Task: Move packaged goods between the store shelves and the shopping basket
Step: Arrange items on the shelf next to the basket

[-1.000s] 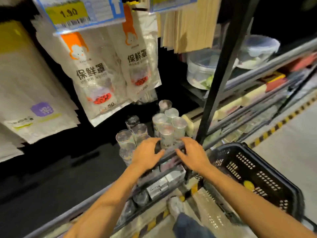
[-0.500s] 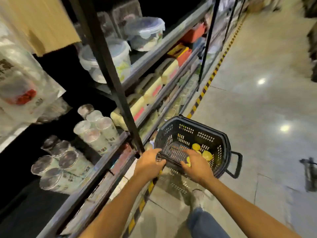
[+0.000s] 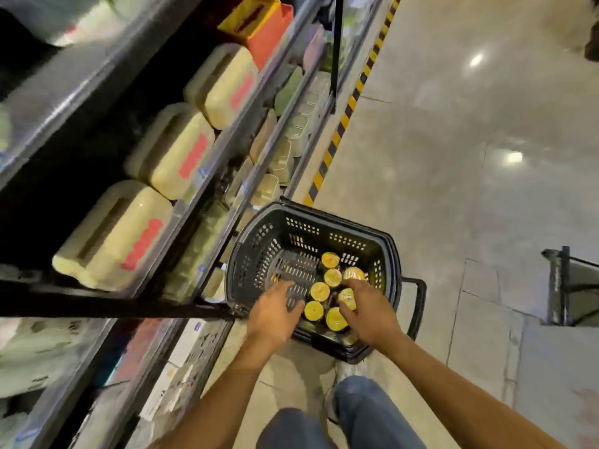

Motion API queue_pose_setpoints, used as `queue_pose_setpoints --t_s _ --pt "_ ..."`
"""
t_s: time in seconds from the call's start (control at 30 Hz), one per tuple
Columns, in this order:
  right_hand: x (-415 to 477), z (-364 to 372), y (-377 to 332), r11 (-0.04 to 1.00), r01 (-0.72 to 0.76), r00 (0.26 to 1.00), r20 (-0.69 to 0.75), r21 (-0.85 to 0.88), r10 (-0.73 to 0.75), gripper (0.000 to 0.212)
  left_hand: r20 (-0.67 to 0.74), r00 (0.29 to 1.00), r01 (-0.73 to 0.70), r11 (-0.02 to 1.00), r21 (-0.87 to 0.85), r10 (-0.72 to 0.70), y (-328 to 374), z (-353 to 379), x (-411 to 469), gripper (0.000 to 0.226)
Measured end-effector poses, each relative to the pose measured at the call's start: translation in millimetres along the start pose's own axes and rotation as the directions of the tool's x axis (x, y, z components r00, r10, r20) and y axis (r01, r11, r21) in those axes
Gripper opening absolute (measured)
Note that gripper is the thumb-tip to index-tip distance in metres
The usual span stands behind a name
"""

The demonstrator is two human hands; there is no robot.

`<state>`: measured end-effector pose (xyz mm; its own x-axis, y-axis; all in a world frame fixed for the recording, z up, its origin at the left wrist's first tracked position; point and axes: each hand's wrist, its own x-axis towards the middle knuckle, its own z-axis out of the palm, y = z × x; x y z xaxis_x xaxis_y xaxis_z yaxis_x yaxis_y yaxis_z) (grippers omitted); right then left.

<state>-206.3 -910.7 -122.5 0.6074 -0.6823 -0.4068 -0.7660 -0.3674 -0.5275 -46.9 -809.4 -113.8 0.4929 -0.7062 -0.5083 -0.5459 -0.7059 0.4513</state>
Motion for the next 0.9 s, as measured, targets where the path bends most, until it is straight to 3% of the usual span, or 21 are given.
queue_pose_setpoints --t_s 0.2,0.37,0.57,0.77,0.9 --pt "106.3 41.5 66.9 0.992 -0.041 0.992 0.114 -0.117 0.054 0.049 0.033 0.985 0.173 0.978 -0.114 -0.171 -23.4 86.7 103.0 0.06" --pt "185.4 113.8 128.4 0.99 -0.106 0.986 0.117 -0.089 0.116 0.052 0.076 0.971 0.238 0.946 -0.219 -0.226 -59.9 177.9 189.8 0.062" --pt "258.4 210.2 192.6 0.98 -0.086 0.977 0.177 -0.177 0.118 0.066 0.159 0.941 0.332 0.902 -0.276 -0.297 -112.8 276.9 256.7 0.084" --pt "288.7 269.2 222.0 0.943 -0.047 0.965 0.231 -0.329 0.128 0.092 0.21 0.949 0.282 0.93 -0.236 -0.235 -144.7 330.1 282.5 0.104" --pt "286.9 287.3 230.7 0.956 -0.065 0.992 0.089 -0.287 0.094 0.09 0.135 0.97 0.228 0.948 -0.224 -0.201 -149.9 345.5 286.8 0.1"
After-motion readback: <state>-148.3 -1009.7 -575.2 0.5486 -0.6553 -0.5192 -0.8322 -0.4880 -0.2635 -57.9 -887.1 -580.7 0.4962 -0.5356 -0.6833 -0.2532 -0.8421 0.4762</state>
